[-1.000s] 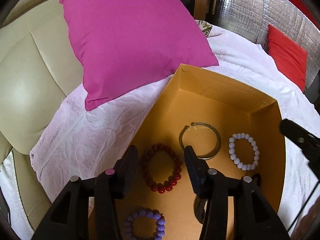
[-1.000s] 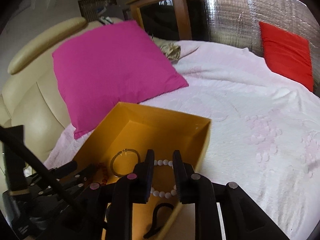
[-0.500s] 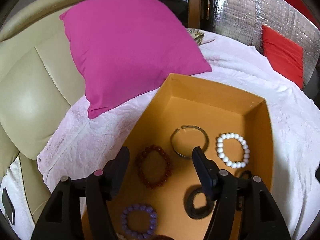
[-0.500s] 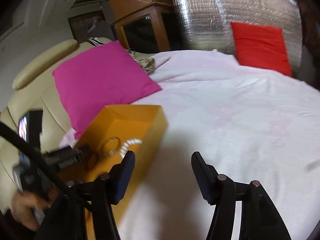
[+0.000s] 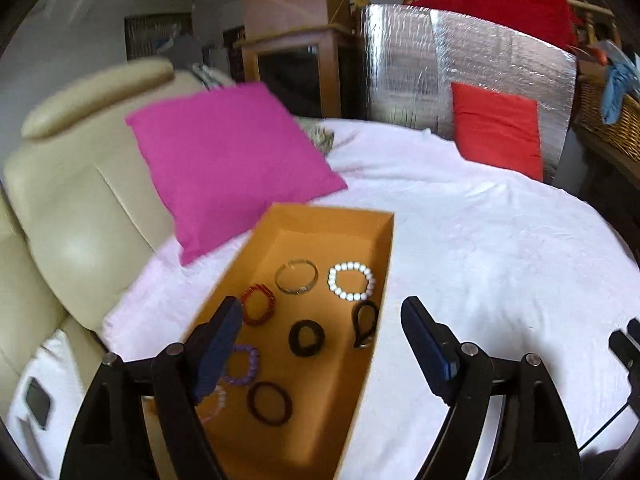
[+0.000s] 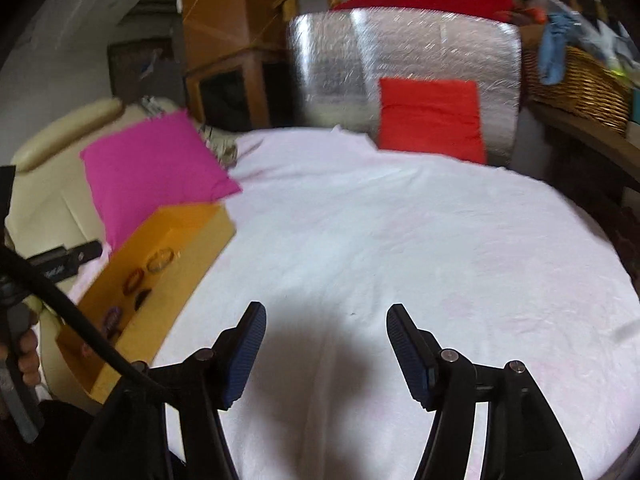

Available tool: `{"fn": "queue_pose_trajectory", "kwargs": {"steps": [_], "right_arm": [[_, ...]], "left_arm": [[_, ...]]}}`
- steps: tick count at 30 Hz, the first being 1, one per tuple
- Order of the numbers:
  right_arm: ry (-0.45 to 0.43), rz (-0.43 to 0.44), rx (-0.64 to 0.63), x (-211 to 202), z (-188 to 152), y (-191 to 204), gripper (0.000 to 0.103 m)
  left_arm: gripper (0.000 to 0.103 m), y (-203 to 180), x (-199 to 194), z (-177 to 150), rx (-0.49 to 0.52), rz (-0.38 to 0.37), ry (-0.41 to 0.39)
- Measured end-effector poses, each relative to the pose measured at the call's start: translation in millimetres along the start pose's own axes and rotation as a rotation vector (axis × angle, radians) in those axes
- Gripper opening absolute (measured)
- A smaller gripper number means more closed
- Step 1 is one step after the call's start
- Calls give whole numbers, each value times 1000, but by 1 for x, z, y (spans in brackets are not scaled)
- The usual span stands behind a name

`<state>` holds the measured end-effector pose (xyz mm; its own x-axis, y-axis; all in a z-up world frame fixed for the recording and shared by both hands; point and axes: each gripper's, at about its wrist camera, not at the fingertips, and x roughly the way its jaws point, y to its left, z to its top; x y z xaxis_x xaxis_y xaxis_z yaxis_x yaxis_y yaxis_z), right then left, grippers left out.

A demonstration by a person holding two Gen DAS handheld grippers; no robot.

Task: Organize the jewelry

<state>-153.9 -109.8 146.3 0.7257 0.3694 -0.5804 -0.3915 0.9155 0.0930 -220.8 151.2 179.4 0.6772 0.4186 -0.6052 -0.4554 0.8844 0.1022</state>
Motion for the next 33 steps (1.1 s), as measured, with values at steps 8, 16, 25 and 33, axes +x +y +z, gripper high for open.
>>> {"fn": "queue_pose_trajectory", "kwargs": {"steps": [8, 16, 25, 33], "right_arm": [[-230, 23, 11, -108, 22, -4, 73], [-320, 126, 16, -178, 36, 31, 77], [-315, 247, -70, -215, 33, 100, 79], [-261, 307, -127, -218, 24, 153, 80]], "left_arm": [[96, -13, -129, 16, 86, 159, -240], [98, 20, -197, 12, 73, 209, -277], [98, 67, -230, -10, 29, 268, -285], [98, 98, -230, -23, -10, 296, -254]]}}
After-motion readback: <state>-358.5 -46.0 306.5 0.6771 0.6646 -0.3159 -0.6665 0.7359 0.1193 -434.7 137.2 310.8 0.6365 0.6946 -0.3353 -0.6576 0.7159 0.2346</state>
